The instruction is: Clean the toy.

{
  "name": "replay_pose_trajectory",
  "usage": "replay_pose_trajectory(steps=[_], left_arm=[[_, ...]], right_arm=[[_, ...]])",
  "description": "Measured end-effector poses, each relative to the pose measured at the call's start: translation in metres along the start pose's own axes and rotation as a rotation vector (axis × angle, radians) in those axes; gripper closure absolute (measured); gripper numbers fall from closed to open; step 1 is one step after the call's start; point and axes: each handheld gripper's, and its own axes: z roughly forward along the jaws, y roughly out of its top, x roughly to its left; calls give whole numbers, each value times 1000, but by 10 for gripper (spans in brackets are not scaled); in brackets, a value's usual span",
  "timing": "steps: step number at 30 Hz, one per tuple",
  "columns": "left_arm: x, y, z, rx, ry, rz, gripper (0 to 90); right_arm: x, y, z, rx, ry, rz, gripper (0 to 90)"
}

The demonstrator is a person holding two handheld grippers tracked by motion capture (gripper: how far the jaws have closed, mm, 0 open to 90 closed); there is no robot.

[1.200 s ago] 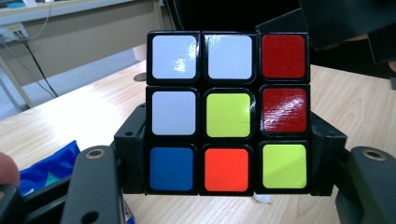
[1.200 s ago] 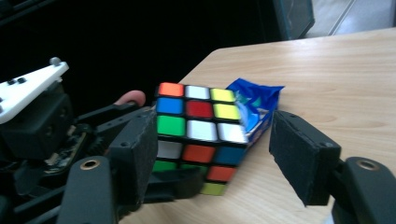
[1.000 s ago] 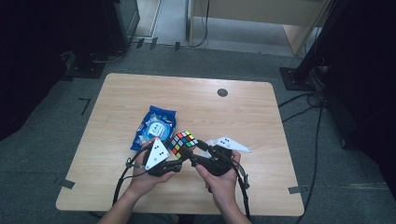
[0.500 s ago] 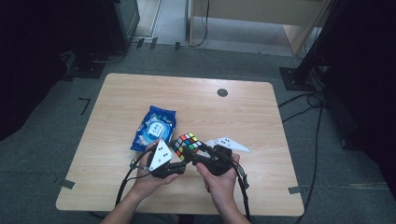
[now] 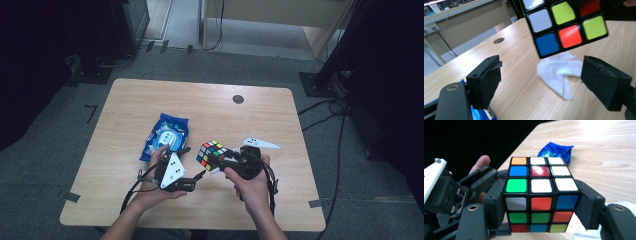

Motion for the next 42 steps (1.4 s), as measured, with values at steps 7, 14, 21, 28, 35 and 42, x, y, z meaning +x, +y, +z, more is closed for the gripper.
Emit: replay_pose_trajectory(steps=[7, 14, 21, 28, 35, 42], left_arm=[[-9, -1, 3, 16, 27, 119, 165], [-12, -2, 3, 21, 26, 177, 149], [-22, -1, 6, 19, -9, 217, 133], [-26, -1, 7, 15, -42, 221, 168], [-27, -1, 7, 6, -90, 187, 291], [-15, -1, 4, 14, -99, 106, 333]], right_arm=[[6, -2, 8, 90, 26, -21, 345], [8, -2, 12, 142, 34, -36, 345], [8, -4, 16, 206, 31, -53, 344], [8, -6, 19, 232, 29, -61, 343], [7, -7, 22, 233, 38, -43, 341], [-1, -2, 14, 164, 88, -46, 311]])
